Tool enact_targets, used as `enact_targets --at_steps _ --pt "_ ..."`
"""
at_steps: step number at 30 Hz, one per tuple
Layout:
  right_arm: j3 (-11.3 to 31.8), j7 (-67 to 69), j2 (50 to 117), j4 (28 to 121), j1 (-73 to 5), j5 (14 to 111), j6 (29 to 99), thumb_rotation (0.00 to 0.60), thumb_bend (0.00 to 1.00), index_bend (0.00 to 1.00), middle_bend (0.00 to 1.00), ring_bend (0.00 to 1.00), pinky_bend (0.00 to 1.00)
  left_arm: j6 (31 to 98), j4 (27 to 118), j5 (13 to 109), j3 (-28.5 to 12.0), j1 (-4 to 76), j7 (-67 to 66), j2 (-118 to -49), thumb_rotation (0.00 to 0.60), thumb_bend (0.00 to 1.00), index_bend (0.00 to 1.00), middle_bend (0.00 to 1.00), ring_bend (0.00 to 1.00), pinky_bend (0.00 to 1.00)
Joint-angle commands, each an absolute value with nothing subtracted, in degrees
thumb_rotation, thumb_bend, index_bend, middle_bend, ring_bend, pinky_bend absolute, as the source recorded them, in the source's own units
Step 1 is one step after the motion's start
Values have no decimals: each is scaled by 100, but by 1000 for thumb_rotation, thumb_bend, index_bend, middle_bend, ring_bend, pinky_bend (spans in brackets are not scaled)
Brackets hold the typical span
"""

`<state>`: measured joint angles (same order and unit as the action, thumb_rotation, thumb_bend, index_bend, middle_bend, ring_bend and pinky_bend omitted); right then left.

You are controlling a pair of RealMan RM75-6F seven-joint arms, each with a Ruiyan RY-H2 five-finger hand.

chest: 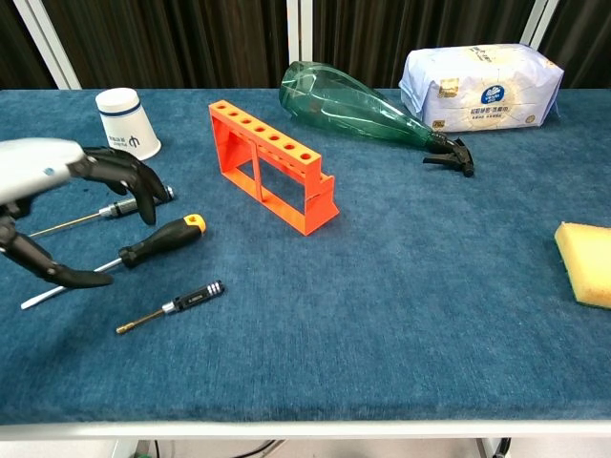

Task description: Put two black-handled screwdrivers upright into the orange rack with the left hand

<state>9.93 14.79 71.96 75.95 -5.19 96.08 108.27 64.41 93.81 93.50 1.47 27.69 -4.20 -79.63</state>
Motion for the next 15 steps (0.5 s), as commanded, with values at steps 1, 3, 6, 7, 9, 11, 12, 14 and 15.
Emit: enact_targets --at_steps 1,3,6,7,9,11,12,14,15 --pt "1003 1482 7196 7596 -513 9584 10829 600 365 0 0 0 0 6308 9208 9128 111 2773 -1140 -8451 521 158 431 259 143 248" --pt "1011 1492 7197 7597 -509 9558 10824 600 365 0 0 0 0 6227 9210 9023 106 2785 -1250 -8528 437 157 431 259 143 248" --pt "1017 1519 7202 7583 -507 9521 10802 600 366 0 0 0 0 6162 9239 8865 82 2787 -1431 -8641 416 157 431 259 143 248" --pt "1018 1531 7206 7575 -506 9508 10793 600 366 0 0 0 0 6152 9261 8801 68 2783 -1468 -8686 414 157 431 259 143 248" --pt "1020 1549 7222 7553 -509 9491 10778 600 366 0 0 0 0 6126 9289 8698 42 2783 -1547 -8746 410 157 432 259 143 248" --pt "1024 1566 7242 7529 -514 9474 10765 600 366 0 0 0 0 6085 9307 8549 -1 2790 -1700 -8816 408 157 436 259 143 248" --pt "1024 1570 7250 7520 -514 9472 10764 600 366 0 0 0 0 6063 9315 8480 -18 2795 -1771 -8846 405 159 439 259 143 248" --pt "1027 1574 7259 7505 -514 9470 10771 600 366 0 0 0 0 6029 9308 8358 -45 2807 -1926 -8915 406 164 448 258 143 249" --pt "1031 1573 7262 7500 -512 9466 10777 600 366 0 0 0 0 6031 9287 8330 -49 2810 -2000 -8949 405 170 453 258 143 248"
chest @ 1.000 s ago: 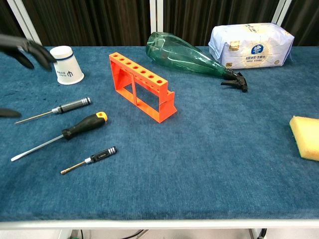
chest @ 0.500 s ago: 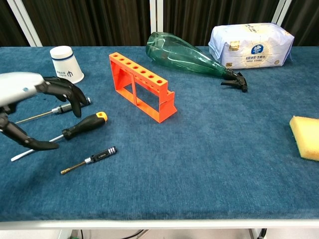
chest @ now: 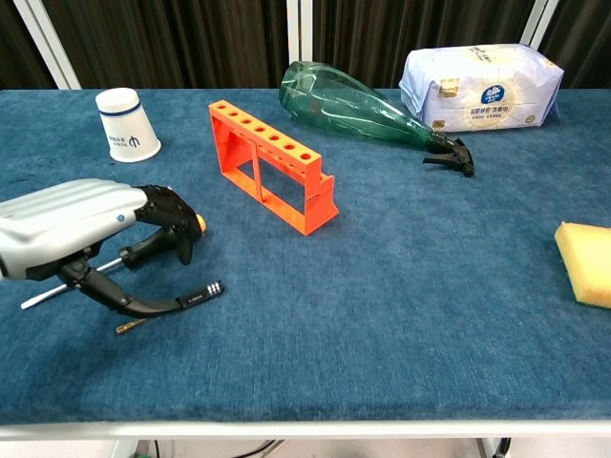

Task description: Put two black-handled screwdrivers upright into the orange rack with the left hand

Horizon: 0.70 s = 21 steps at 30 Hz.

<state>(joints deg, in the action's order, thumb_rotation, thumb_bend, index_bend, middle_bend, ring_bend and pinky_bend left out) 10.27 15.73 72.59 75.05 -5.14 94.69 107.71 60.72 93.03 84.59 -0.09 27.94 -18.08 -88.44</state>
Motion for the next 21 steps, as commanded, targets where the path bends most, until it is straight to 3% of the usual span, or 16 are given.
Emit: enact_targets --at_steps 1,11,21 --pt "1038 1570 7264 7498 -509 9462 10789 600 366 0 0 0 0 6048 9246 8311 -47 2810 -2099 -9001 405 176 457 258 143 248" --pt "1053 1557 7282 7490 -503 9434 10792 600 367 0 0 0 0 6160 9017 8300 -11 2807 -2311 -9335 405 210 479 258 143 248" --pt "1044 1569 7284 7474 -480 9440 10821 600 367 0 0 0 0 6630 8634 8592 127 2647 -2666 -9599 479 223 493 257 143 248"
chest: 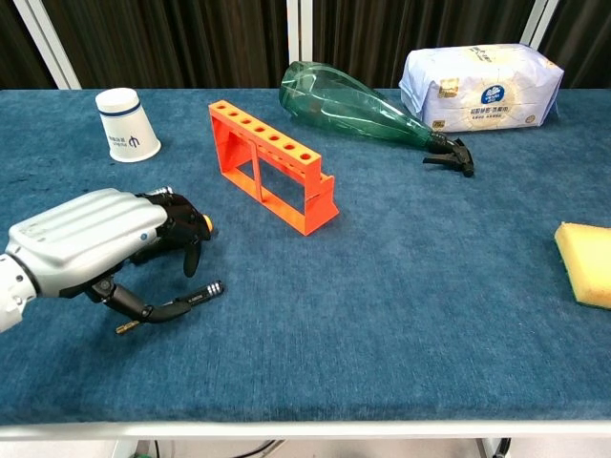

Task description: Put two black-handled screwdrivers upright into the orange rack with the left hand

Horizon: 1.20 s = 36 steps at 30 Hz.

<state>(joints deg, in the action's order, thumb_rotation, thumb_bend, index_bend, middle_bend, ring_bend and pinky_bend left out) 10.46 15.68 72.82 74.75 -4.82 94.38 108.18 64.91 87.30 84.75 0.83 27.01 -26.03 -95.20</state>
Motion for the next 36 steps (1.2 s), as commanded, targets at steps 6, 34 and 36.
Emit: enact_targets --at_steps 6,34,36 --pt "1031 1572 7307 7462 -463 9466 10861 600 367 0 0 0 0 6656 8675 8567 151 2592 -2593 -9657 482 227 503 255 143 248" --pt "1035 1614 7286 7464 -440 9474 10885 600 373 0 0 0 0 6676 8543 8309 69 2582 -3575 -10034 478 263 517 244 141 255" --pt "1036 1606 7290 7470 -440 9468 10879 600 374 0 0 0 0 6678 8548 8296 71 2575 -3589 -10036 481 264 524 244 141 254"
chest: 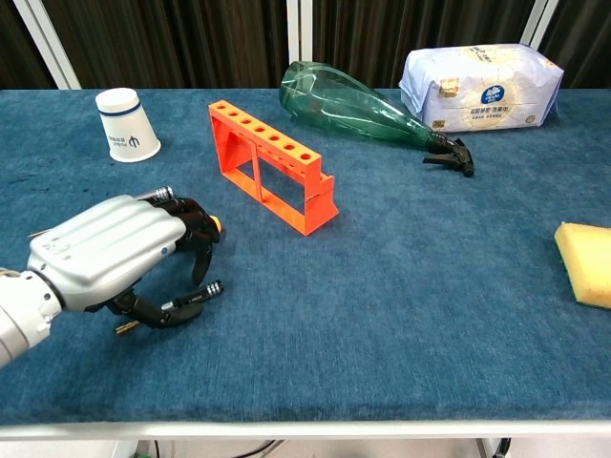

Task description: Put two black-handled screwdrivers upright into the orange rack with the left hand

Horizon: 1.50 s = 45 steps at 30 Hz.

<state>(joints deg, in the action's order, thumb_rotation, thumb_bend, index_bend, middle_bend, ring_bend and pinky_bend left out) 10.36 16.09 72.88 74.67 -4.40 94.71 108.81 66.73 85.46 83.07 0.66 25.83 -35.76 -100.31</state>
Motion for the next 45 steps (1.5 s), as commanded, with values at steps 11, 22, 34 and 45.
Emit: enact_targets --at_steps 11,22,34,45 --pt "1049 1608 7314 7451 -451 9424 10831 600 376 0 0 0 0 6598 8579 8238 77 2587 -3558 -10024 529 318 592 254 141 259" --pt "1054 1624 7318 7437 -454 9430 10840 600 380 0 0 0 0 6730 8797 8376 75 2570 -3350 -9911 565 325 616 269 141 261" --pt "1047 1642 7332 7437 -453 9469 10879 600 380 0 0 0 0 7484 9392 8869 -117 2390 -2081 -9418 584 326 618 275 162 267" --pt "1044 1647 7341 7448 -465 9491 10886 600 379 0 0 0 0 7389 9885 8227 -1064 2522 857 -8899 595 326 618 267 162 265"
